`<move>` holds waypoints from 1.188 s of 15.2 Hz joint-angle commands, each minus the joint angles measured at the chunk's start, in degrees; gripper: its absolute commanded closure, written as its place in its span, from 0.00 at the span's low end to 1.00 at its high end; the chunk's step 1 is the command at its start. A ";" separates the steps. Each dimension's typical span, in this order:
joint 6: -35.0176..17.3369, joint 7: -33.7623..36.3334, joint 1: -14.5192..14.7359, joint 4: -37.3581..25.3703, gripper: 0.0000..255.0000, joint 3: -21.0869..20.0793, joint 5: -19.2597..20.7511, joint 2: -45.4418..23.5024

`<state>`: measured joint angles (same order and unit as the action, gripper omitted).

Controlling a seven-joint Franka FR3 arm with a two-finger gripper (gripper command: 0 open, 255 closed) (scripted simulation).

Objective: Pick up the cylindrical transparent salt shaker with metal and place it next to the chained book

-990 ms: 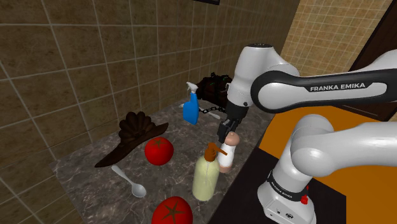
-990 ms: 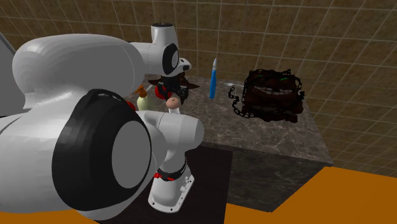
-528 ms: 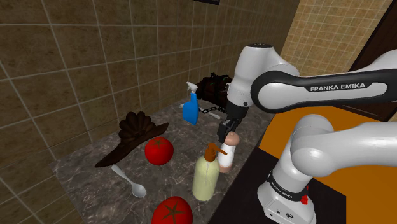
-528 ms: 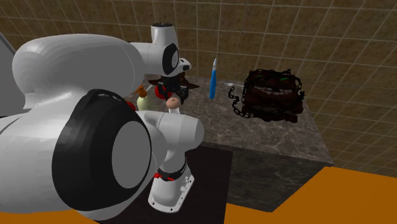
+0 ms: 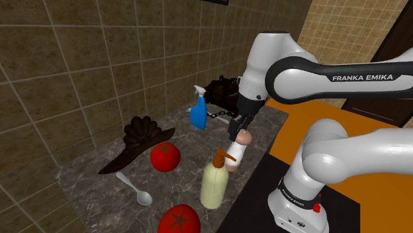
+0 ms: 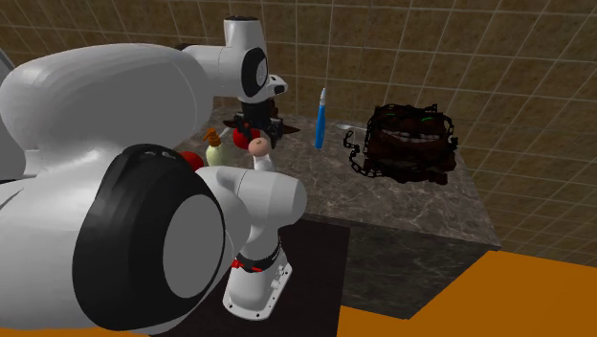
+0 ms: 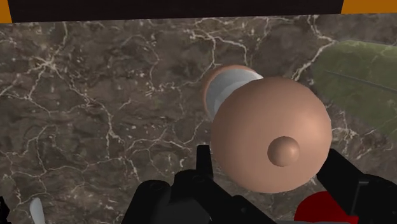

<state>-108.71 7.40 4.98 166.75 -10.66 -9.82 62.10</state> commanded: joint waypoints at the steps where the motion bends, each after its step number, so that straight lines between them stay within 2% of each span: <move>1: 1.75 0.10 -0.15 -1.64 1.00 0.21 0.26 0.11; 18: 13.81 0.22 -1.38 -15.37 1.00 2.12 2.32 -1.53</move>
<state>-95.68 7.58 3.66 152.38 -8.63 -7.60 60.80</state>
